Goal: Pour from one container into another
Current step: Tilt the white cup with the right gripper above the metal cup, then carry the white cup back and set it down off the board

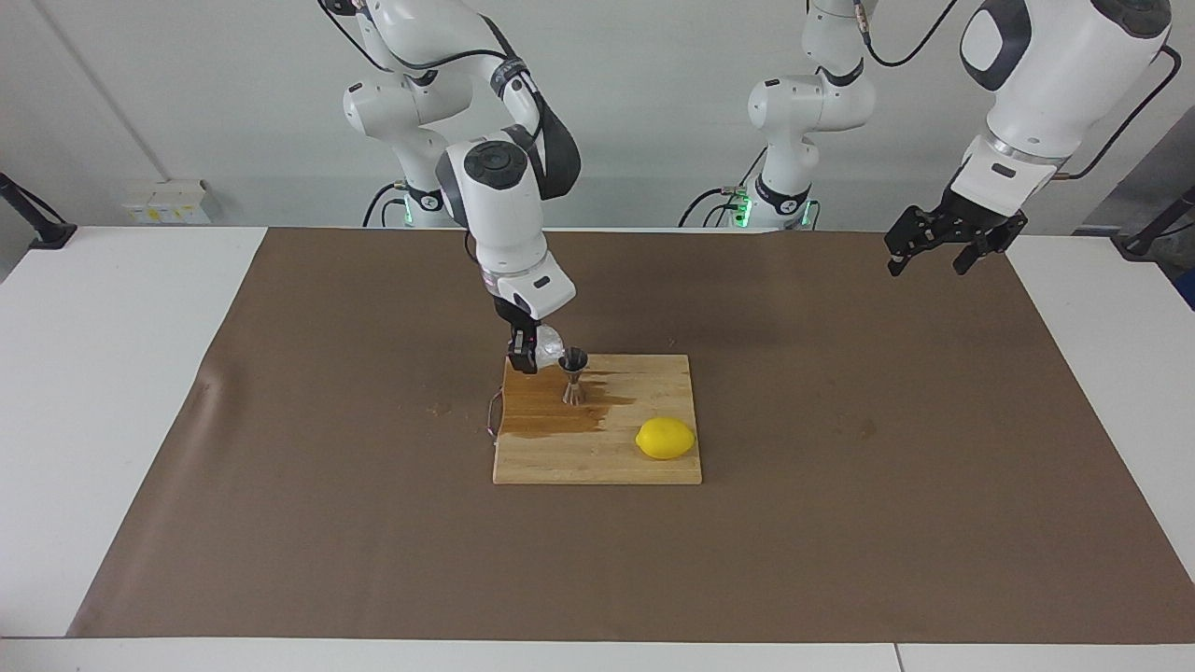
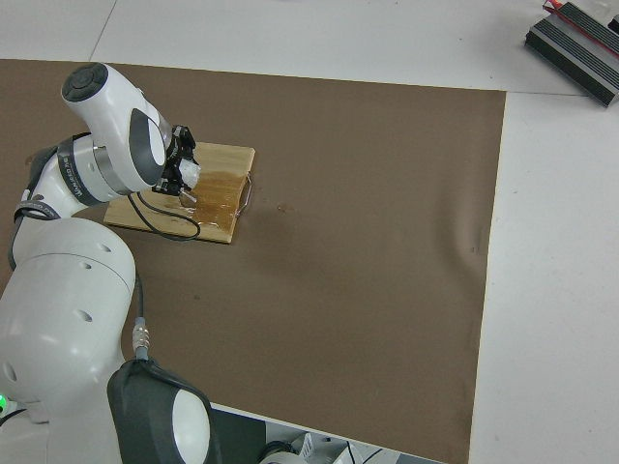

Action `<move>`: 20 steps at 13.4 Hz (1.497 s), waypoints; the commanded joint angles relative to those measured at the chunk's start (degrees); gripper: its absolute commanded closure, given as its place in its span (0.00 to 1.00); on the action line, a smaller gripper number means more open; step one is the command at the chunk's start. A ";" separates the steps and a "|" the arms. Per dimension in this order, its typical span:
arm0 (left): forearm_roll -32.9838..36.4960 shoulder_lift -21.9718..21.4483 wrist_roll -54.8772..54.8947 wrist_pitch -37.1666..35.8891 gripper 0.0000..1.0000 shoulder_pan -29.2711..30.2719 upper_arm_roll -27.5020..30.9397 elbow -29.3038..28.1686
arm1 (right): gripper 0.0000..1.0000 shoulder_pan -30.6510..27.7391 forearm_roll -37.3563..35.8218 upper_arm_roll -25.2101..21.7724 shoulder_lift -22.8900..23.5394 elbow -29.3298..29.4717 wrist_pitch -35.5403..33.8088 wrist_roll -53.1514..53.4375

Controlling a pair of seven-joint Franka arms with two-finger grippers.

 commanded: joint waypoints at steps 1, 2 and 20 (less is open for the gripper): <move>0.84 -0.70 -0.21 -0.84 0.00 0.41 -0.32 -0.14 | 0.80 -0.71 1.69 0.53 -1.05 -1.36 1.46 -3.00; 0.84 -0.71 -0.21 -0.84 0.00 0.41 -0.32 -0.14 | 0.80 -0.88 3.78 0.53 -1.05 -1.36 1.55 -4.49; 0.84 -0.70 -0.21 -0.84 0.00 0.41 -0.32 -0.14 | 0.81 -21.17 43.23 0.44 -0.70 -6.28 -0.55 -53.52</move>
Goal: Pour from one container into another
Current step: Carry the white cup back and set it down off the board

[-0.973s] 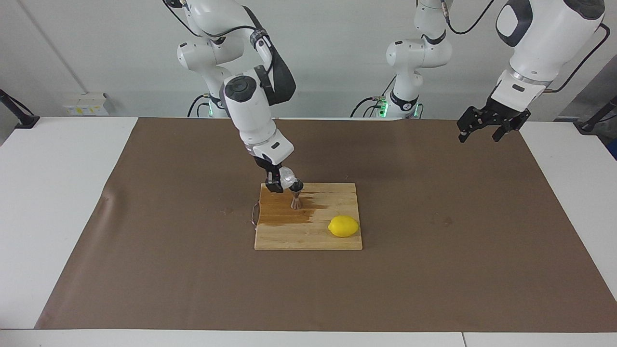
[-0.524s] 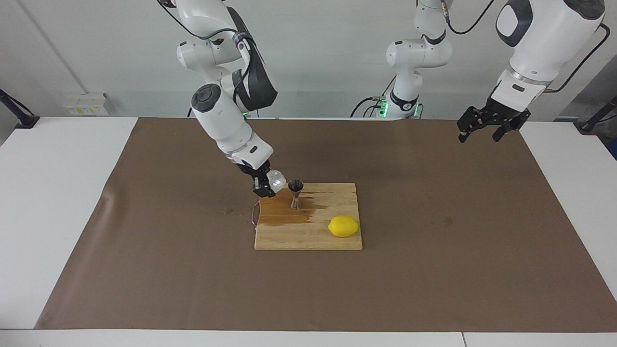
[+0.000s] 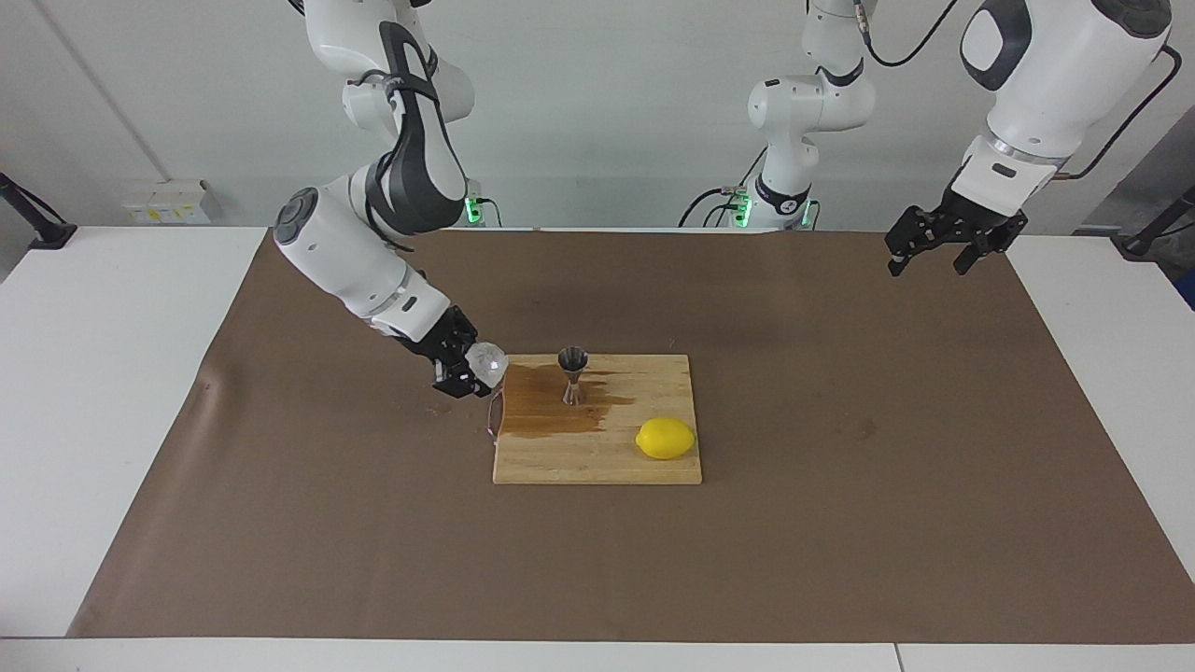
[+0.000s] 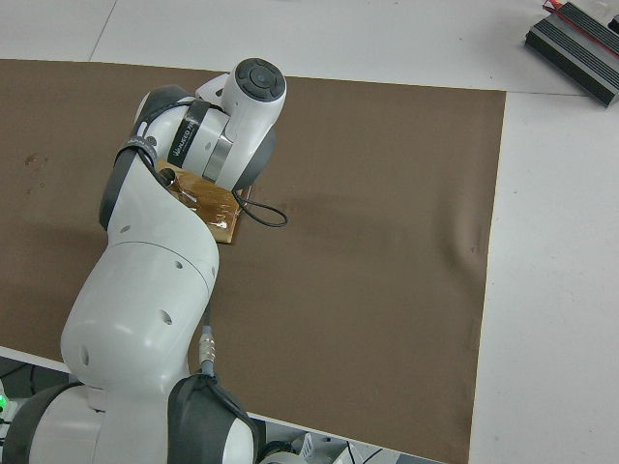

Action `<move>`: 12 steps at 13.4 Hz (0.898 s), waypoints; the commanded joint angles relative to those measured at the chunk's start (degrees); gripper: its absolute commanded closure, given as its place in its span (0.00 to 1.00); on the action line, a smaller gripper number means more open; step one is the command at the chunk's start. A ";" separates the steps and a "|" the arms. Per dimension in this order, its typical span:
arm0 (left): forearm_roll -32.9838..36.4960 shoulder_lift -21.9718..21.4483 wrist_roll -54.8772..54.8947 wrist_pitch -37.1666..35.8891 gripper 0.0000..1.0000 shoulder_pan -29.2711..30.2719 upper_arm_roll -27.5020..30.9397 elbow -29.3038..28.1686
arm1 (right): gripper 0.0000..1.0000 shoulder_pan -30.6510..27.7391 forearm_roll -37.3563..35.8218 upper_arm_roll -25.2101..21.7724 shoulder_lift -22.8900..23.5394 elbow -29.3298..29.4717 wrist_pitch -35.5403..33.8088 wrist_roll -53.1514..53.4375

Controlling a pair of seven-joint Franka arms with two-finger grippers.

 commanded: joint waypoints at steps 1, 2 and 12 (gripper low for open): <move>0.84 -0.62 -0.21 -0.93 0.00 0.38 -0.31 -0.14 | 0.81 -4.55 6.37 0.64 -0.67 -3.24 -1.25 -7.74; 0.84 -0.70 -0.21 -0.84 0.00 0.38 -0.31 -0.14 | 0.81 -5.61 6.91 0.64 -0.50 -3.95 -1.25 -9.34; 0.84 -0.62 -0.21 -0.93 0.00 0.38 -0.31 -0.14 | 0.79 -11.16 13.94 0.55 5.65 -9.05 0.16 -25.25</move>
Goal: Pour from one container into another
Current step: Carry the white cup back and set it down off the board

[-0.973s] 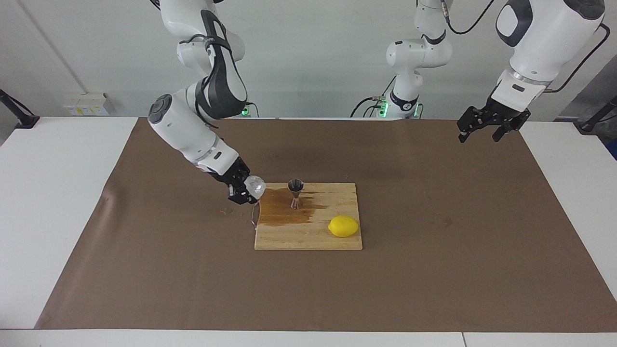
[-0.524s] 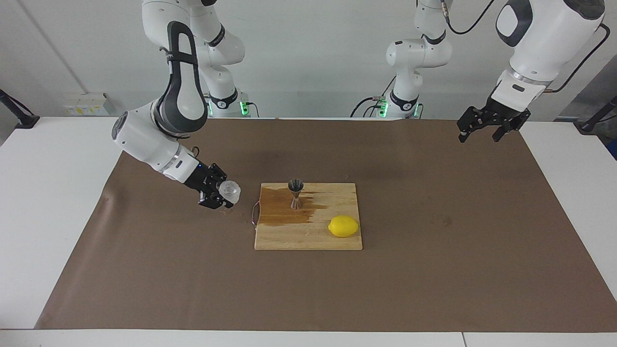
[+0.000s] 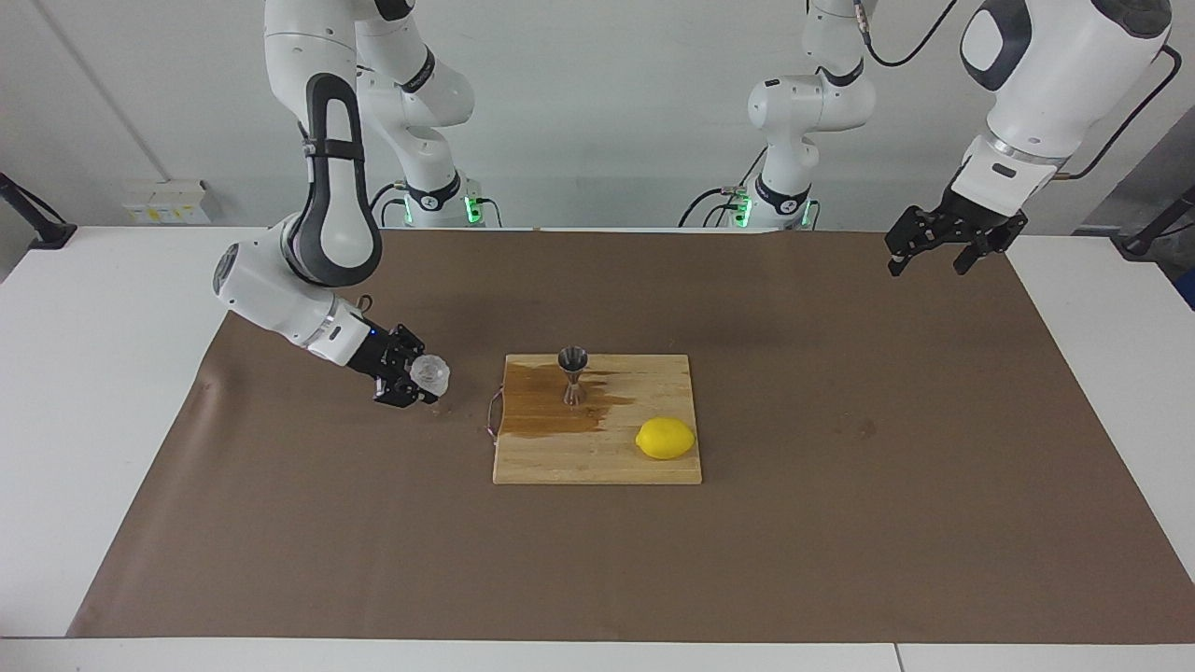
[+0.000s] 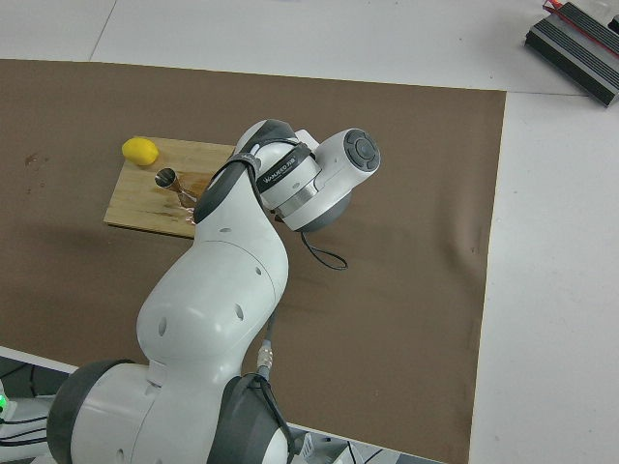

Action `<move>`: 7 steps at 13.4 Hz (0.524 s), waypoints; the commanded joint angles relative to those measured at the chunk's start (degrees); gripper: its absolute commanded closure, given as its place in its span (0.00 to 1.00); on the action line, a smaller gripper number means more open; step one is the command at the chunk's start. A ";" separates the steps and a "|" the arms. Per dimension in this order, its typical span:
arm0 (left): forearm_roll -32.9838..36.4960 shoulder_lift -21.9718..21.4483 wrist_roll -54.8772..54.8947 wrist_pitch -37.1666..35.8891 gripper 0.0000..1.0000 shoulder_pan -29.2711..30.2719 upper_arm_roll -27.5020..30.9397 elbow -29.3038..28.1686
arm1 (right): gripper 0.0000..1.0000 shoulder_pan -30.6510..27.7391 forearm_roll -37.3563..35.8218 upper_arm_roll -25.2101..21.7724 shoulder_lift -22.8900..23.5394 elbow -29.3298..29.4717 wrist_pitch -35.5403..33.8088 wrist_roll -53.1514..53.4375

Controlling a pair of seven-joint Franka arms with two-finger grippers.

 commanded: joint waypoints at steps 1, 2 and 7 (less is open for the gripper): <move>0.84 -0.70 -0.21 -0.84 0.00 0.38 -0.31 -0.14 | 0.79 -1.64 2.80 0.62 1.85 0.01 0.55 -3.91; 0.84 -0.61 -0.21 -0.92 0.00 0.38 -0.31 -0.14 | 0.79 -2.43 3.06 0.71 2.47 0.01 0.55 -5.40; 0.84 -0.70 -0.21 -0.92 0.00 0.38 -0.31 -0.14 | 0.00 -2.70 4.20 0.71 3.79 0.53 1.26 -8.14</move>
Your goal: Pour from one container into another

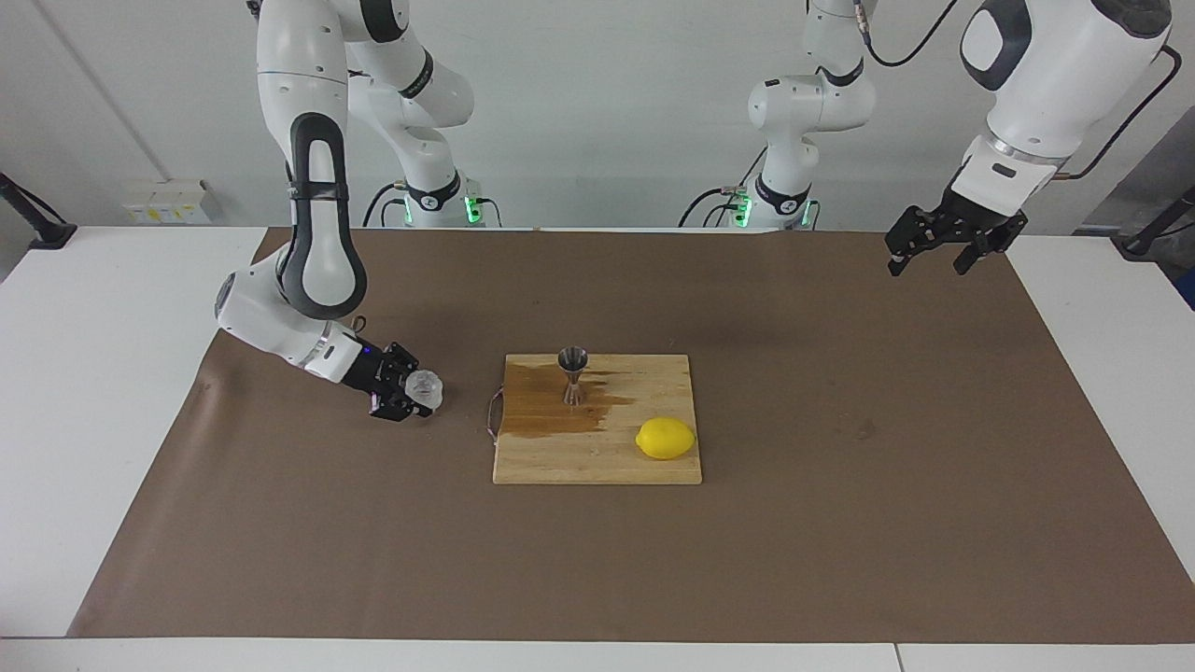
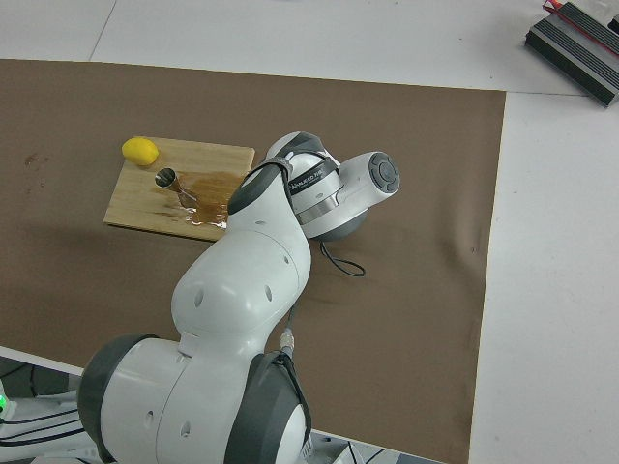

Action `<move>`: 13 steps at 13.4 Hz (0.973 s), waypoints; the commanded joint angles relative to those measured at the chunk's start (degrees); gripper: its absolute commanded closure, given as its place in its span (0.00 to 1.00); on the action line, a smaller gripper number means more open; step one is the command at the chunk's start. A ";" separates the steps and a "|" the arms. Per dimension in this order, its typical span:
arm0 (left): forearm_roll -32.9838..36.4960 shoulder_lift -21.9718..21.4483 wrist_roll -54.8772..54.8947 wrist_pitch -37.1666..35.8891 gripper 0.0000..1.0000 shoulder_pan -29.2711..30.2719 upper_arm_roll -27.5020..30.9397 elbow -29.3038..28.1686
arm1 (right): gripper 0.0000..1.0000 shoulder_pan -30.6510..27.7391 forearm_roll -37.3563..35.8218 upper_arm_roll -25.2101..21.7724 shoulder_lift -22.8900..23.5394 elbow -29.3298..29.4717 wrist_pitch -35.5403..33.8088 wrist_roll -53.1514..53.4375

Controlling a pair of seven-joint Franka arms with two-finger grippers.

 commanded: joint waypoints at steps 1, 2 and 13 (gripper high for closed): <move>0.84 -0.70 -0.21 -0.84 0.00 0.38 -0.31 -0.14 | 0.00 0.13 1.67 0.60 -0.16 0.76 0.39 0.15; 0.84 -0.70 -0.21 -0.92 0.00 0.38 -0.31 -0.14 | 0.00 0.48 1.06 0.51 -0.68 0.77 0.39 1.99; 0.84 -0.70 -0.21 -0.84 0.00 0.38 -0.31 -0.14 | 0.00 2.33 -23.53 0.42 -13.42 1.12 -3.82 39.68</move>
